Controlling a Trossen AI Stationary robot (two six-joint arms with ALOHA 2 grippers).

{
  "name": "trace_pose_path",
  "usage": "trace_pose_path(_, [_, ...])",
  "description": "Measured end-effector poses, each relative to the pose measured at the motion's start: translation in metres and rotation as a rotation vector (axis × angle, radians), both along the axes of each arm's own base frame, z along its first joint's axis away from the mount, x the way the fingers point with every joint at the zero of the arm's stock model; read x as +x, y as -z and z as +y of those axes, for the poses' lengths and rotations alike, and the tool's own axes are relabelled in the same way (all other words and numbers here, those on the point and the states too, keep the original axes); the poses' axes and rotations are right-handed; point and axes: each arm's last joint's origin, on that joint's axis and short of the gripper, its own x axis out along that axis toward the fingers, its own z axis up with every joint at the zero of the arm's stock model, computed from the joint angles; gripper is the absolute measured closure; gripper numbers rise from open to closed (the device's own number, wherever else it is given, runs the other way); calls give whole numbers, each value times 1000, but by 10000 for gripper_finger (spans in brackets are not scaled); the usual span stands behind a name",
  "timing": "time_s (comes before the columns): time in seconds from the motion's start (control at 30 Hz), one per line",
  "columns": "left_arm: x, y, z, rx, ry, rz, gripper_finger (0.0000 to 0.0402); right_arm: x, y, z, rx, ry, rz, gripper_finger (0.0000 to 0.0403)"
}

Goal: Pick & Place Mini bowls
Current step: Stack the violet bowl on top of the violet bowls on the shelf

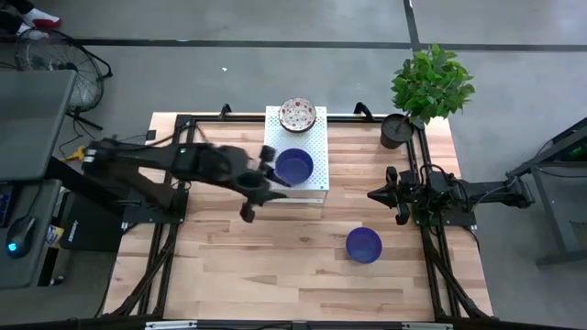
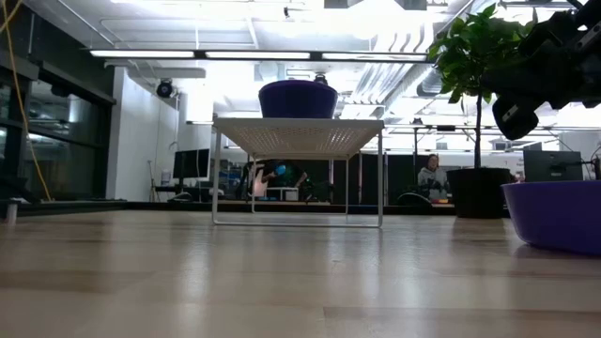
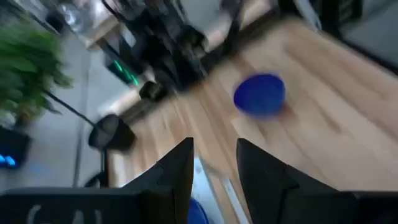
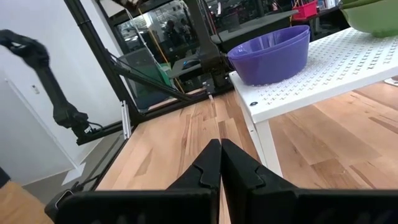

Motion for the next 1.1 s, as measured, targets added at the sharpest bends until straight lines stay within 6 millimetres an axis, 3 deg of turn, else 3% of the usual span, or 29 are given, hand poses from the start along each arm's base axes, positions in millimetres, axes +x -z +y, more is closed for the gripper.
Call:
trace_pose_path(0.2, [-55, 51, 12, -50, 44, -147, 284, 0, 0, 0, 0, 0, 0, 402])
trace_pose_path(0.4, [-121, 83, 21, -73, 49, -332, 284, 1, 1, 0, -1, -1, 12, 402])
trace_pose_path(0.73, [-201, 135, 34, -108, 15, -637, 284, 1, 1, 0, -1, 0, 18, 402])
trace_pose_path(0.83, [-213, 154, 37, -107, -19, -682, 284, 1, 1, 0, -1, 0, 18, 402])
trace_pose_path(0.97, [-206, 172, 36, -130, -27, -686, 284, 1, 1, 0, -1, 0, 18, 402])
trace_pose_path(1.1, [-199, 176, 35, -116, -13, -770, 284, 1, 1, 0, -1, 0, 17, 402])
